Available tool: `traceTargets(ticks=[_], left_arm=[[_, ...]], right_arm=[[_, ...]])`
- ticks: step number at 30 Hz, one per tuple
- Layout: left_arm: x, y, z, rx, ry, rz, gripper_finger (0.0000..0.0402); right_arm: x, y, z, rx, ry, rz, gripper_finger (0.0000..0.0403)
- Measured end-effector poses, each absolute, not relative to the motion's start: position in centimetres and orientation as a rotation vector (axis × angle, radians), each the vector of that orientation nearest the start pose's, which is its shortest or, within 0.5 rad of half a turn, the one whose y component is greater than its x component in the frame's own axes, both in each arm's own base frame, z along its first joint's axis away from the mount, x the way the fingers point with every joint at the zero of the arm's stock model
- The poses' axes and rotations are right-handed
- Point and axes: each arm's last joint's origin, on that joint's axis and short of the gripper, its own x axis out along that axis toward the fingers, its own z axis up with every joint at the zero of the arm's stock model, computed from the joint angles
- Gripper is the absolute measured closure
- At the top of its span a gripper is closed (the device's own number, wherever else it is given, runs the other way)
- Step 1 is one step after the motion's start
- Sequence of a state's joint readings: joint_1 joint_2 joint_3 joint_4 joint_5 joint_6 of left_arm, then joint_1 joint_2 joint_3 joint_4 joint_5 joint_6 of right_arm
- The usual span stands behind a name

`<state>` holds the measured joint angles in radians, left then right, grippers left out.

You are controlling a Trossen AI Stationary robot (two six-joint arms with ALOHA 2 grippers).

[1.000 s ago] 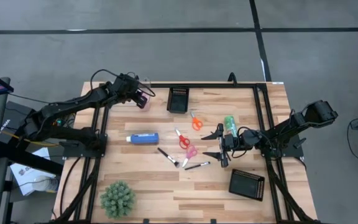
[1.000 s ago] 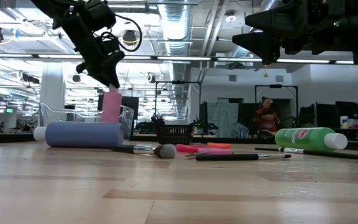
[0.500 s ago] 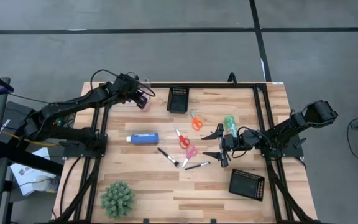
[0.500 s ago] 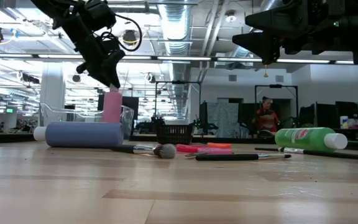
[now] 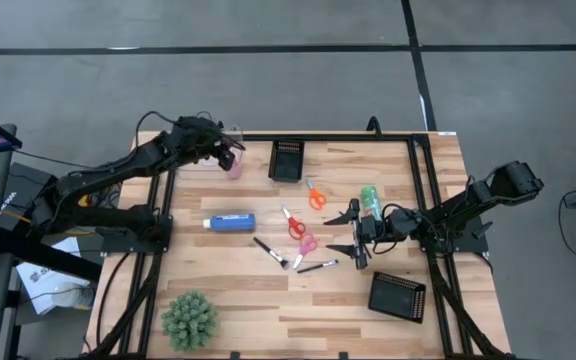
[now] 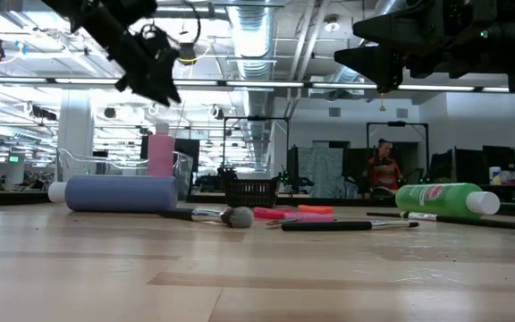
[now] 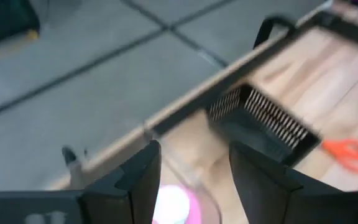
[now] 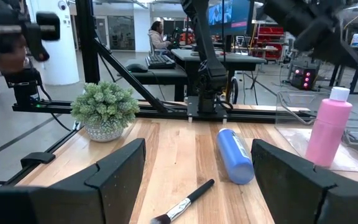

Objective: Pick & Place Paint Supplies
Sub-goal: Put the purple paint bottle into the transparent bin

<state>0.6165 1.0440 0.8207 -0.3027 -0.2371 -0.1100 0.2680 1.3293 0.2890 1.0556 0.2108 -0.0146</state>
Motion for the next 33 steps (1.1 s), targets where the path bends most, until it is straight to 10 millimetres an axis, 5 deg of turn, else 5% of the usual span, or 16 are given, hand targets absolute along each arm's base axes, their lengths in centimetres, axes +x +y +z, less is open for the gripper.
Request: traceTargets(ticks=[6, 13, 22, 33], left_arm=[[16.9, 11.2, 32.7, -0.071, 0.228, 0.773, 0.0208], [17.9, 6.7, 35.3, 0.002, -0.035, 0.388, 0.0211], [20.1, -0.5, 29.1, 0.082, -0.288, 0.049, 0.0225], [18.9, -3.9, 21.1, 0.049, -0.008, -0.036, 0.0229]], right_arm=[[22.2, 5.5, 18.0, -0.011, -0.016, 0.057, 0.0122], [22.2, 5.5, 18.7, -0.024, -0.082, 0.055, 0.0122], [22.0, 5.9, 19.1, -0.030, -0.123, 0.074, 0.0122], [20.9, 8.5, 19.2, -0.091, -0.121, 0.156, 0.0122]])
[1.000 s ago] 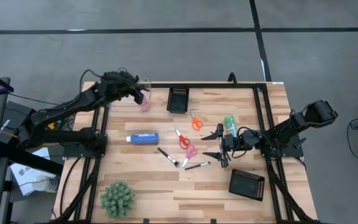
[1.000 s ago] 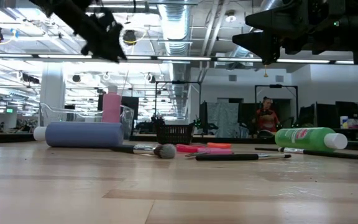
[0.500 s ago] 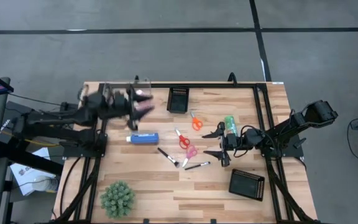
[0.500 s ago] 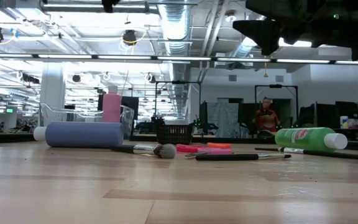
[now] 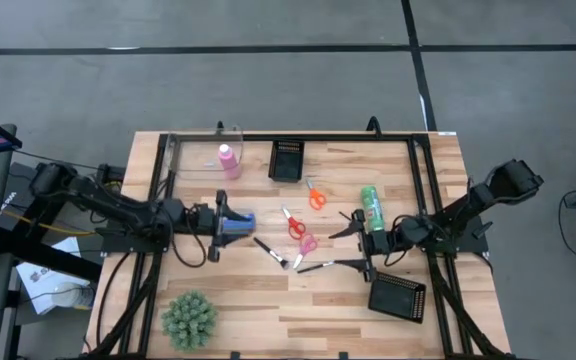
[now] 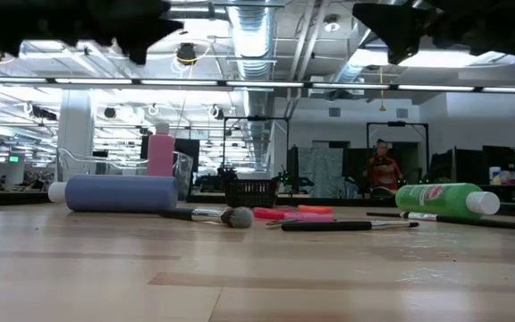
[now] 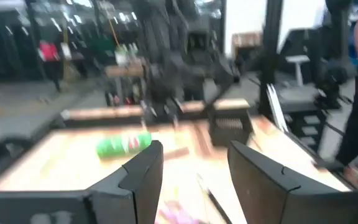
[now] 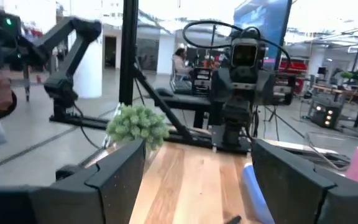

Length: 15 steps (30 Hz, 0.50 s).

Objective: Pick & Place Paint Supplies
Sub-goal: Put the purple paint bottle into the transparent bin

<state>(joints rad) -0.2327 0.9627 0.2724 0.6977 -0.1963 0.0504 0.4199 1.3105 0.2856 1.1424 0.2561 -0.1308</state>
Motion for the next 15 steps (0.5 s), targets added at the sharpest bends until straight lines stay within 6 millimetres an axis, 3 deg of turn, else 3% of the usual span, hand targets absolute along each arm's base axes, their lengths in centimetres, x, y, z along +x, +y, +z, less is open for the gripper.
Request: traceTargets(ticks=[3, 9, 11, 15], left_arm=[[18.1, -4.3, 19.7, 0.030, 0.037, -0.040, 0.0229], [16.8, -4.6, 17.9, 0.004, 0.150, -0.076, 0.0230], [16.4, -4.8, 17.7, 0.000, 0.183, -0.115, 0.0231], [15.6, -5.0, 17.7, -0.045, 0.235, -0.210, 0.0231]], right_arm=[[19.5, 8.5, 19.0, -0.094, -0.101, 0.127, 0.0122], [14.8, 7.6, 18.6, -0.022, -0.166, 0.175, 0.0122], [13.3, 7.1, 18.0, 0.006, -0.192, 0.203, 0.0122], [12.1, 7.0, 17.5, 0.024, -0.107, 0.210, 0.0122]])
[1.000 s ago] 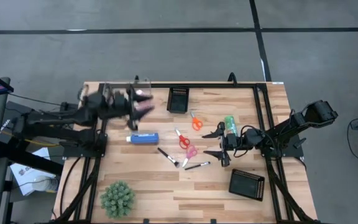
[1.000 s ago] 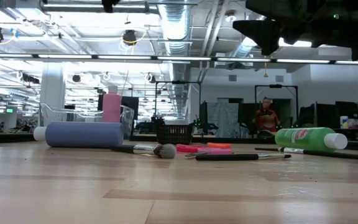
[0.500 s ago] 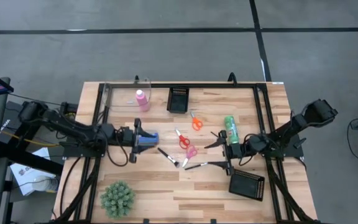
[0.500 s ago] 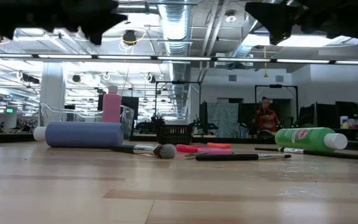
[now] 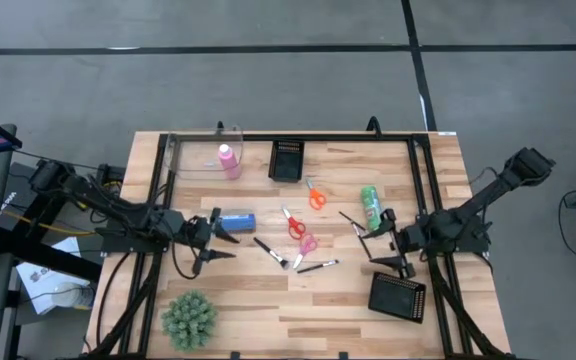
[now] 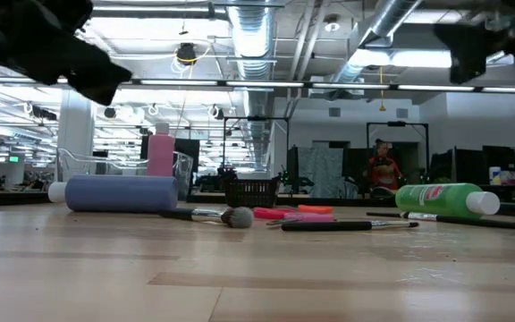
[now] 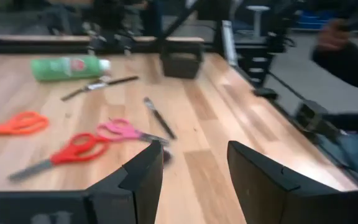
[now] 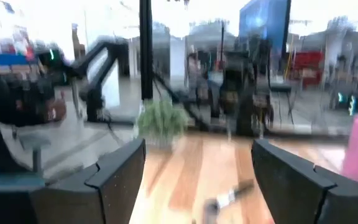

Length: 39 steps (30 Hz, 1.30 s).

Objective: Pick & Place Paint Supplies
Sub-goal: Put the purple paint bottle into the transparent bin

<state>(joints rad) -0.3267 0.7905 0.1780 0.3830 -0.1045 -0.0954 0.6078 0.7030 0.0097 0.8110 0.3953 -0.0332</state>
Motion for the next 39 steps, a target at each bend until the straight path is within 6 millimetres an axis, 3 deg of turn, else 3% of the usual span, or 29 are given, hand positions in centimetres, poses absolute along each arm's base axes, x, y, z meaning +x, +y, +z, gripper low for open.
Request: traceTargets(ticks=[13, 17, 23, 33, 39], left_arm=[[14.3, -4.6, 19.2, -0.185, 0.160, -0.214, 0.0230], [14.2, -4.8, 18.9, -0.207, 0.150, -0.232, 0.0228], [13.0, -4.7, 17.2, -0.166, -0.054, -0.274, 0.0230], [13.0, -4.1, 16.3, -0.157, 0.051, -0.348, 0.0227], [12.4, -3.2, 17.2, -0.142, -0.025, -0.336, 0.0231]], right_arm=[[10.6, 6.6, 18.1, 0.068, -0.124, 0.208, 0.0122], [10.7, 6.5, 18.1, 0.070, -0.122, 0.200, 0.0122], [10.5, 6.6, 18.1, 0.025, -0.125, 0.214, 0.0122], [9.3, 6.4, 17.9, 0.005, -0.096, 0.274, 0.0122], [8.2, 6.0, 17.9, 0.000, -0.112, 0.311, 0.0122]])
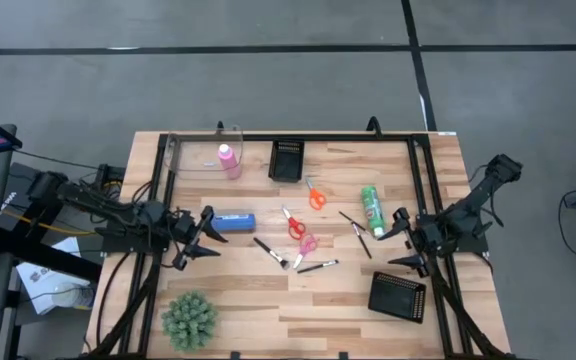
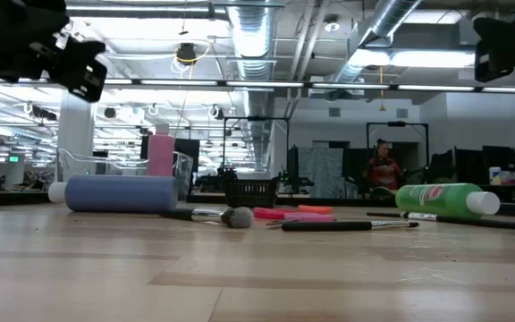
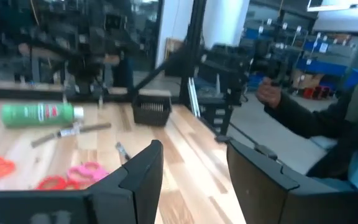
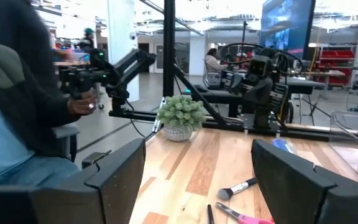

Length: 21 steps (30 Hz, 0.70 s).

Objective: Pick & Place Paint Supplies
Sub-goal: Put the purple paint bottle into the transparent bin

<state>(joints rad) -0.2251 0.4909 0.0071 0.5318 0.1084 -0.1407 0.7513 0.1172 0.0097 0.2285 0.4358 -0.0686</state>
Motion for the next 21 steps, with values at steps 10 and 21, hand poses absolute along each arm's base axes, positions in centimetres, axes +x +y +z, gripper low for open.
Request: traceTargets(ticks=[10, 21], left_arm=[[10.6, -1.3, 18.1, -0.115, -0.133, -0.152, 0.0231], [9.6, -0.7, 18.4, -0.090, -0.192, 0.022, 0.0227]], right_arm=[[7.6, 5.8, 17.3, -0.038, -0.074, 0.333, 0.0122], [7.7, 5.8, 17.1, 0.036, -0.044, 0.335, 0.0122]])
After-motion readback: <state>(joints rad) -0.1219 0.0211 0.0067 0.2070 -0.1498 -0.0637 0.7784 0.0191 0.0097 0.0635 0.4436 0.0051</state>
